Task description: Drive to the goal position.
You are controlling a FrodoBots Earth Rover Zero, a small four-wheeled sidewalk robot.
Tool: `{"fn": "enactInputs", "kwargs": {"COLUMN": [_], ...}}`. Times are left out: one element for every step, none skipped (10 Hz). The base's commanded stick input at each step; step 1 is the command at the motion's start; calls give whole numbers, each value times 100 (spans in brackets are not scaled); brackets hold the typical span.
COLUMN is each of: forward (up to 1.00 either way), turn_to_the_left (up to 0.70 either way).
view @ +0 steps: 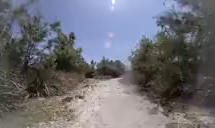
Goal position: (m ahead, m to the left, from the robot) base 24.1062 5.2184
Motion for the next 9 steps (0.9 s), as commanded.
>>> {"fn": "enactInputs", "kwargs": {"forward": [70,70,70,70,70,70,70,70,70], "turn_to_the_left": [0,0,0,0,0,0,0,0,0]}}
